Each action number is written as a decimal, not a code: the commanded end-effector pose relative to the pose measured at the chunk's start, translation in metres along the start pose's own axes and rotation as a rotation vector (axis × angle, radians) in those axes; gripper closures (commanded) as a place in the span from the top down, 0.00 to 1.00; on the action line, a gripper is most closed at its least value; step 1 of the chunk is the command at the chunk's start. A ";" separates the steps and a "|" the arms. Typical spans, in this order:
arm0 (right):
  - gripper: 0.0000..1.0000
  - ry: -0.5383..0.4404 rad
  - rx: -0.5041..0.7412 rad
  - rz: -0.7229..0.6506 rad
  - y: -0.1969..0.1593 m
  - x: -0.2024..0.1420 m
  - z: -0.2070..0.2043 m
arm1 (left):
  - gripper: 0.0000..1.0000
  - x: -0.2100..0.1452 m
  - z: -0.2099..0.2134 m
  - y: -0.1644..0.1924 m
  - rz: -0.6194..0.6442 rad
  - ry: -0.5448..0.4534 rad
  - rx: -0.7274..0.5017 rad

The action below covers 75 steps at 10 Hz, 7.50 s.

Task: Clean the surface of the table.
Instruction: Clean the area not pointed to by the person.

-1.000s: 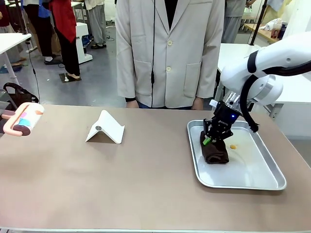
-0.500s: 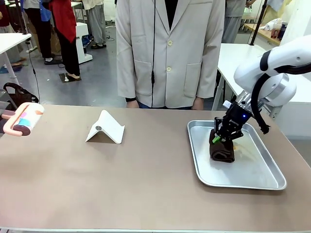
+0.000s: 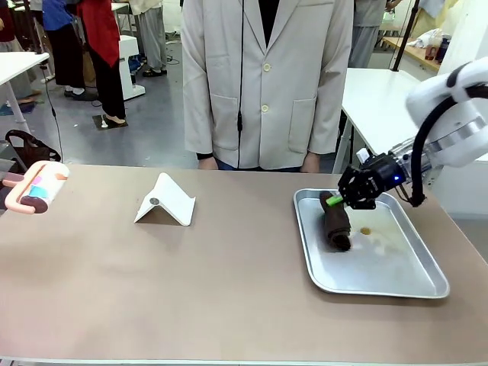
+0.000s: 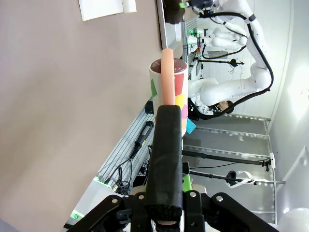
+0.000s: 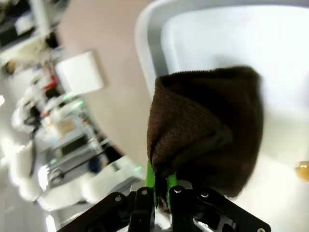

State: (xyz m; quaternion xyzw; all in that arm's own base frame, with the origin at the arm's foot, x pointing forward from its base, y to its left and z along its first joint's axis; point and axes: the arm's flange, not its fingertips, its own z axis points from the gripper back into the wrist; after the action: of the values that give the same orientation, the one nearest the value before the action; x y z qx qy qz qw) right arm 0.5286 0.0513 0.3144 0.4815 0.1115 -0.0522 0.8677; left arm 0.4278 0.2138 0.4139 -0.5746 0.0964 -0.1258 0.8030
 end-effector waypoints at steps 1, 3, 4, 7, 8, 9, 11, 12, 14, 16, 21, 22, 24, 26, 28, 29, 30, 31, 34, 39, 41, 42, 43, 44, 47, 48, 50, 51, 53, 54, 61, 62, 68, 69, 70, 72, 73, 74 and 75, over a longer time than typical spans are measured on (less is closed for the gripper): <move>0.10 0.098 0.233 0.021 -0.008 -0.007 0.016 | 0.22 -0.001 0.000 -0.004 -0.012 -0.008 -0.015; 0.10 0.228 0.372 0.075 -0.007 -0.020 0.033 | 0.22 -0.001 0.000 -0.004 -0.012 -0.008 -0.015; 0.10 0.266 0.417 0.104 -0.006 -0.034 0.049 | 0.22 -0.001 0.000 -0.004 -0.012 -0.008 -0.015; 0.10 0.131 0.403 0.147 -0.023 -0.084 0.117 | 0.22 -0.001 0.000 -0.004 -0.012 -0.008 -0.015; 0.10 0.056 0.382 0.142 -0.040 -0.100 0.142 | 0.22 -0.001 0.000 -0.004 -0.012 -0.008 -0.015; 0.10 0.022 0.380 0.151 -0.057 -0.114 0.161 | 0.22 -0.001 0.000 -0.004 -0.012 -0.008 -0.015; 0.10 -0.131 0.416 0.095 -0.103 -0.136 0.188 | 0.22 -0.001 0.000 -0.004 -0.012 -0.008 -0.015; 0.10 -0.140 0.504 0.123 -0.130 -0.147 0.193 | 0.22 -0.001 0.000 -0.004 -0.012 -0.008 -0.015; 0.10 -0.216 0.546 0.093 -0.165 -0.163 0.189 | 0.22 -0.001 0.000 -0.004 -0.012 -0.008 -0.015; 0.10 -0.281 0.570 0.095 -0.171 -0.173 0.180 | 0.22 -0.001 0.000 -0.004 -0.012 -0.008 -0.015; 0.10 -0.265 0.558 0.051 -0.184 -0.173 0.178 | 0.22 -0.001 0.000 -0.004 -0.012 -0.008 -0.015; 0.10 -0.269 0.522 0.043 -0.175 -0.168 0.173 | 0.22 -0.001 0.000 -0.004 -0.012 -0.008 -0.015; 0.10 -0.314 0.394 0.059 -0.137 -0.155 0.166 | 0.22 -0.001 0.000 -0.004 -0.012 -0.008 -0.015; 0.10 -0.321 0.224 0.061 -0.091 -0.139 0.167 | 0.22 -0.001 0.000 -0.004 -0.012 -0.008 -0.015; 0.10 -0.267 0.046 -0.024 -0.060 -0.117 0.157 | 0.22 -0.001 0.000 -0.004 -0.012 -0.008 -0.015; 0.10 -0.276 -0.052 -0.060 -0.049 -0.103 0.150 | 0.22 -0.001 0.000 -0.004 -0.012 -0.008 -0.015; 0.10 -0.260 -0.106 -0.082 -0.043 -0.092 0.142 | 0.22 -0.001 0.000 -0.004 -0.012 -0.008 -0.015; 0.10 -0.264 -0.169 -0.116 -0.038 -0.080 0.137 | 0.22 -0.001 0.000 -0.004 -0.012 -0.008 -0.015; 0.10 -0.210 -0.358 -0.128 -0.026 -0.049 0.129 | 0.22 -0.001 0.000 -0.004 -0.012 -0.008 -0.015; 0.10 -0.158 -0.463 -0.190 -0.043 0.006 0.081 | 0.22 -0.001 0.000 -0.004 -0.012 -0.008 -0.015; 0.10 -0.099 -0.480 -0.191 -0.050 0.010 0.059 | 0.22 -0.001 0.000 -0.004 -0.012 -0.008 -0.015; 0.10 -0.078 -0.485 -0.192 -0.052 0.010 0.053 | 0.22 -0.001 0.000 -0.004 -0.012 -0.008 -0.015; 0.10 -0.067 -0.490 -0.189 -0.053 0.010 0.047 | 0.22 -0.001 0.000 -0.004 -0.012 -0.008 -0.015; 0.10 -0.060 -0.504 -0.177 -0.051 0.010 0.040 | 0.22 -0.001 0.000 -0.004 -0.012 -0.008 -0.015; 0.10 -0.024 -0.492 -0.119 -0.036 0.004 0.021 | 0.22 -0.001 0.000 -0.004 -0.012 -0.008 -0.015; 0.10 -0.011 -0.478 -0.103 -0.032 0.003 0.013 | 0.22 -0.001 0.000 -0.004 -0.012 -0.008 -0.015; 0.10 0.011 -0.454 -0.070 -0.022 0.000 -0.001 | 0.22 -0.001 0.000 -0.004 -0.012 -0.008 -0.015; 0.10 0.050 -0.444 -0.036 -0.016 -0.003 -0.012 | 0.22 -0.001 0.000 -0.004 -0.012 -0.008 -0.015; 0.10 0.112 -0.437 0.044 0.000 -0.010 -0.029 | 0.22 -0.001 0.000 -0.004 -0.012 -0.008 -0.015; 0.10 0.149 -0.439 0.082 0.007 -0.012 -0.037 | 0.22 -0.001 0.000 -0.004 -0.012 -0.008 -0.015; 0.10 0.023 -0.471 -0.014 -0.010 -0.006 -0.002 | 0.22 -0.001 0.000 -0.004 -0.012 -0.008 -0.015; 0.10 0.003 -0.457 -0.037 -0.017 -0.008 0.010 | 0.22 -0.001 0.000 -0.004 -0.012 -0.008 -0.015; 0.10 -0.085 -0.300 -0.138 -0.056 -0.015 0.067 | 0.22 -0.001 0.000 -0.004 -0.012 -0.008 -0.015; 0.10 -0.058 -0.229 -0.118 -0.058 -0.016 0.071 | 0.22 -0.001 0.000 -0.004 -0.012 -0.008 -0.015; 0.10 -0.032 -0.162 -0.096 -0.060 -0.017 0.073 | 0.22 -0.001 0.000 -0.004 -0.012 -0.008 -0.015; 0.10 0.066 0.085 -0.022 -0.060 -0.025 0.082 | 0.22 -0.001 0.000 -0.004 -0.012 -0.008 -0.015; 0.10 0.131 0.274 0.005 -0.060 -0.029 0.089 | 0.22 -0.001 0.000 -0.004 -0.012 -0.008 -0.015; 0.10 0.172 0.422 0.000 -0.060 -0.033 0.096 | 0.22 -0.001 0.000 -0.004 -0.012 -0.008 -0.015; 0.10 0.185 0.525 -0.013 -0.061 -0.038 0.103 | 0.22 -0.001 0.000 -0.004 -0.012 -0.008 -0.015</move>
State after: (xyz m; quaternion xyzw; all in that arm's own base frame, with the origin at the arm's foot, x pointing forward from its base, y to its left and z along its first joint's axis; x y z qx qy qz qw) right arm 0.4861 -0.0558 0.3279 0.6427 0.1623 -0.0342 0.7479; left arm 0.4281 0.2139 0.4141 -0.5745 0.0963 -0.1260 0.8030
